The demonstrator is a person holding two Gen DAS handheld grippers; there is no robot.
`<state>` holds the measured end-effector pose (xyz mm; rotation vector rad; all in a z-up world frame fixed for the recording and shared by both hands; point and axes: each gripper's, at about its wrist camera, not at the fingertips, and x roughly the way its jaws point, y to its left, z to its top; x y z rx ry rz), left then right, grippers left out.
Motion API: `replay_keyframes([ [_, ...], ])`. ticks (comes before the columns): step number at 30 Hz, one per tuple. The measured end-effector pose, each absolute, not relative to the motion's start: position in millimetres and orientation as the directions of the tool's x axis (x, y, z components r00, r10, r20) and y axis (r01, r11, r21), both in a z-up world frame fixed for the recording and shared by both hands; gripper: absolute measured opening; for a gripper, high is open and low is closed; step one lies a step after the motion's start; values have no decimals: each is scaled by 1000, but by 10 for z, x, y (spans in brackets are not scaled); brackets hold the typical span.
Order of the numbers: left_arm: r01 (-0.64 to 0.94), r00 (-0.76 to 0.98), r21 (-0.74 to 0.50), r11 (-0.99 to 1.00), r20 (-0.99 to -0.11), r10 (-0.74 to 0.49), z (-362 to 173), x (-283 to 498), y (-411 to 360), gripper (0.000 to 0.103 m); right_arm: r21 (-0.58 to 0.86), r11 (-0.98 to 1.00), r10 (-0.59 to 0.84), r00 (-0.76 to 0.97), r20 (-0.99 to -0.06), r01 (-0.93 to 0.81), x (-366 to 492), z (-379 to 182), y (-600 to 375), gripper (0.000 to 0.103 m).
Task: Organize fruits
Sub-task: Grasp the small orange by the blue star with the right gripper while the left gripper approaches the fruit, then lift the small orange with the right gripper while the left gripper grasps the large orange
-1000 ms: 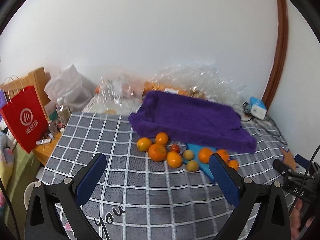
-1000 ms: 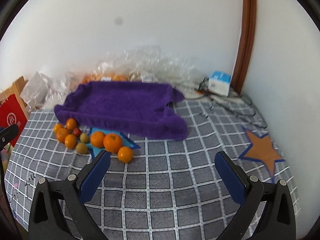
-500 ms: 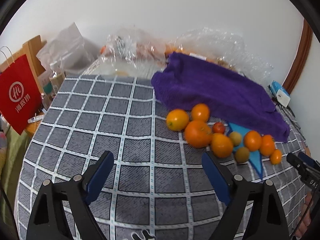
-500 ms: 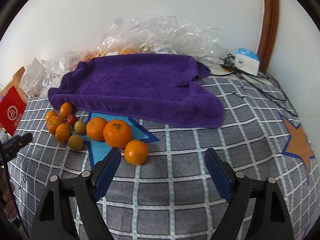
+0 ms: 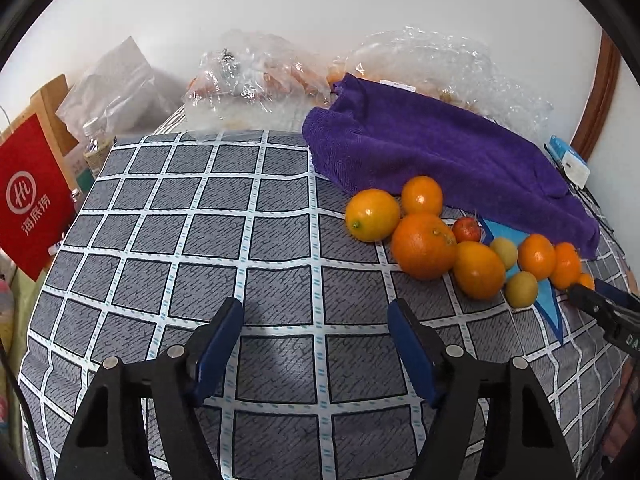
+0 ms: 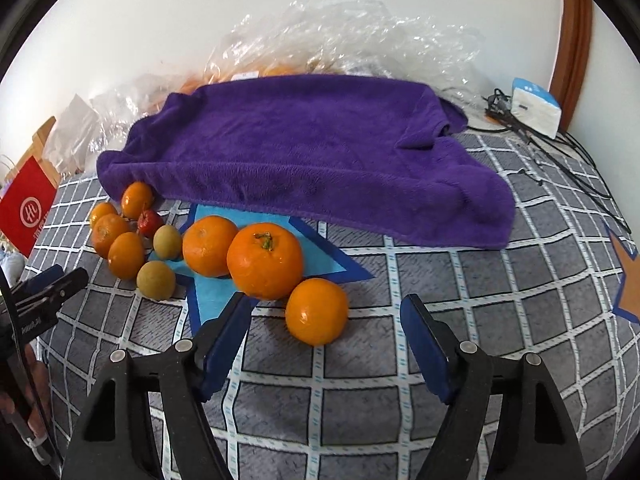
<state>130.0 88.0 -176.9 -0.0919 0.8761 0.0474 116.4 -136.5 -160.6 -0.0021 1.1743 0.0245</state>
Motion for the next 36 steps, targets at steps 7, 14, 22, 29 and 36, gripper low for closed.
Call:
replay_keyframes([
  [7,-68,647,-111,992,-761,-41,-1763,1295,939,72,11,999,27,390,-920,-44,1220,-1696,-1276,70],
  [14,-64,650,-123,990,-758,-52,-1763,1306,953,73,-12,998,13,408,-913,-57,1213,-1673,-1272,31],
  [22,-60,660,-147,987,-748,-71,-1745,1282,948,73,-3,1000,8,423,-906,-23,1132,-1629,-1470,31],
  [29,-26,672,-174,984,-732,-112,-1715,1256,911,73,17,999,27,419,-908,-29,1104,-1639,-1513,31],
  [36,17,665,-126,992,-739,-105,-1592,1293,758,73,-10,999,9,389,-921,-49,1067,-1616,-1548,32],
])
